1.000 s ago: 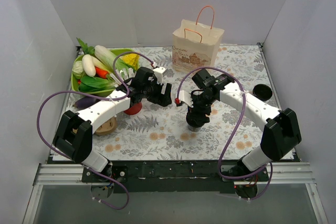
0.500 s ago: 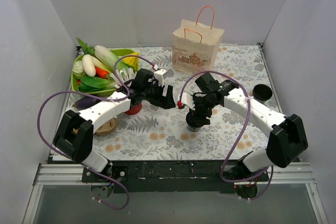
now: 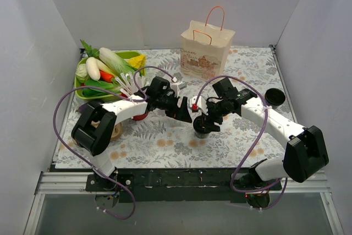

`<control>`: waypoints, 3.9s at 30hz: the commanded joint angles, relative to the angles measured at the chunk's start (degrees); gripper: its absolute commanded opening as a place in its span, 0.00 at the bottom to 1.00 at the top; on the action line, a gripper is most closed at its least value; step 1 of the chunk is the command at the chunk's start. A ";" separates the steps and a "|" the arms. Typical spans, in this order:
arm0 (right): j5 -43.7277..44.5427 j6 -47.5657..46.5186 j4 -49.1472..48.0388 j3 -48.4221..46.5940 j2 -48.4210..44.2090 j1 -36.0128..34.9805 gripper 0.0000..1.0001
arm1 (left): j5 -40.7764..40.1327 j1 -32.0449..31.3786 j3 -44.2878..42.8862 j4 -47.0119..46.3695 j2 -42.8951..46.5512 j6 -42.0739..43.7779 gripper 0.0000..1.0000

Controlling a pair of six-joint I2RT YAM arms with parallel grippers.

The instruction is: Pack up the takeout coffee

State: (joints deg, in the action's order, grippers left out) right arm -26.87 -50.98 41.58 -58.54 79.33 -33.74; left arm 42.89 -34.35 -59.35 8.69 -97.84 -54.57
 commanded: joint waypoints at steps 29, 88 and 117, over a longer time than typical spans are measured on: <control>-0.64 1.58 -4.05 10.82 5.92 2.80 0.50 | 8.18 -0.72 -3.93 -11.33 -13.78 -8.54 0.69; -0.29 9.94 -8.44 11.68 -10.16 6.23 0.66 | 3.15 -0.72 -1.82 -5.79 -9.74 0.78 0.64; 0.95 23.12 -29.27 24.44 -24.66 8.95 0.54 | 14.76 -0.72 -5.07 -5.52 -7.80 0.60 0.66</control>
State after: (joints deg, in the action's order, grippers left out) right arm -25.61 -31.73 18.06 -35.77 55.44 -25.17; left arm 55.09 -34.98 -62.02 2.17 -108.64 -55.00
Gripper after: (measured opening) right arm 0.730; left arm 0.662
